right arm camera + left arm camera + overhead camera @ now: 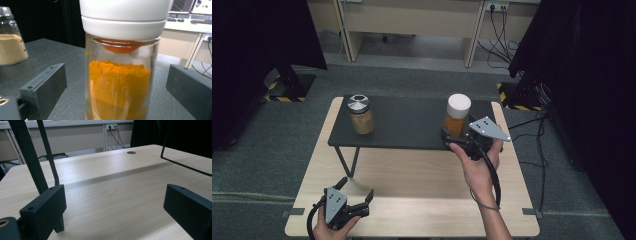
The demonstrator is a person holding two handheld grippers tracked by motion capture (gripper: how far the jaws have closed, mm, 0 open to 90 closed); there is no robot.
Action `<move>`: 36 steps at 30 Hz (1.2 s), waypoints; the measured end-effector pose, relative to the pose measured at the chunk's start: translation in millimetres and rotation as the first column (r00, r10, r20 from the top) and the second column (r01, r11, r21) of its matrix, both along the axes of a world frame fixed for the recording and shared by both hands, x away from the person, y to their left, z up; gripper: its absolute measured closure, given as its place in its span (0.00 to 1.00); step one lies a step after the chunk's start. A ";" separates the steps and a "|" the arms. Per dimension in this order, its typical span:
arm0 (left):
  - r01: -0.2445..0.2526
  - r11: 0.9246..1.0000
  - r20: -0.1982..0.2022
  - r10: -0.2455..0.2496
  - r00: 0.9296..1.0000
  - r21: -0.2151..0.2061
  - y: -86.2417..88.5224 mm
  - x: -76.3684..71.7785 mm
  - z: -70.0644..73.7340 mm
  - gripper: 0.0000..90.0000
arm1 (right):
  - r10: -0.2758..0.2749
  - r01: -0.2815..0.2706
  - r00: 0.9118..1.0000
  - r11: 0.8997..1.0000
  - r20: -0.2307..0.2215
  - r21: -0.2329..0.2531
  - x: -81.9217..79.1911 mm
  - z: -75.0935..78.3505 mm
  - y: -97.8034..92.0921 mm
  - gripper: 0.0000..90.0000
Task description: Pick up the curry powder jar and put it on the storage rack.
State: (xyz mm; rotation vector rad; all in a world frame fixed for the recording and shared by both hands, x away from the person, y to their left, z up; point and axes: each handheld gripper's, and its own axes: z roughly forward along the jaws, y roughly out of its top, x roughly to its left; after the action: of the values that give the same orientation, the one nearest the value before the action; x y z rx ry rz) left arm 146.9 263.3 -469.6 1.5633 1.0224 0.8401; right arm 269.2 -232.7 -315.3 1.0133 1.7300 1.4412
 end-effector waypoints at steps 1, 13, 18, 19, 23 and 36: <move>0.000 1.000 -0.001 0.000 1.000 0.000 -0.1 0.1 0.0 0.04 | 0.000 0.000 1.000 1.000 0.003 0.001 -1.3 -0.2 -1.0 0.04; -0.001 1.000 0.000 0.001 1.000 0.005 -0.4 -0.6 0.5 0.04 | 0.001 -0.001 1.000 1.000 0.013 -0.002 -20.7 1.0 -10.8 0.04; 0.002 1.000 0.001 -0.002 1.000 0.007 -1.2 -0.6 0.1 0.04 | -0.005 0.005 1.000 1.000 0.012 0.001 -29.7 -2.2 -15.9 0.04; 0.002 1.000 0.001 -0.002 1.000 0.007 -1.1 -0.7 0.2 0.04 | -0.004 0.004 1.000 1.000 0.013 0.000 -31.6 -3.0 -17.2 0.04; -0.001 1.000 0.001 0.001 1.000 0.006 -0.4 -0.6 0.3 0.04 | -0.003 0.003 1.000 1.000 0.020 -0.001 -41.1 -7.3 -20.3 0.04; 0.002 1.000 -0.005 -0.002 1.000 0.008 -1.0 -0.3 -0.5 0.04 | -0.001 0.001 1.000 1.000 0.023 0.002 -71.9 -29.2 -28.9 0.04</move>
State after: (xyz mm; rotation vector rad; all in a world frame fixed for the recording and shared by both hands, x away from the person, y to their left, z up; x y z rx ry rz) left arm 146.6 262.2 -470.1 1.5741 1.0220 0.8403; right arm 197.3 -261.6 -344.5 0.9946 1.7114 1.4487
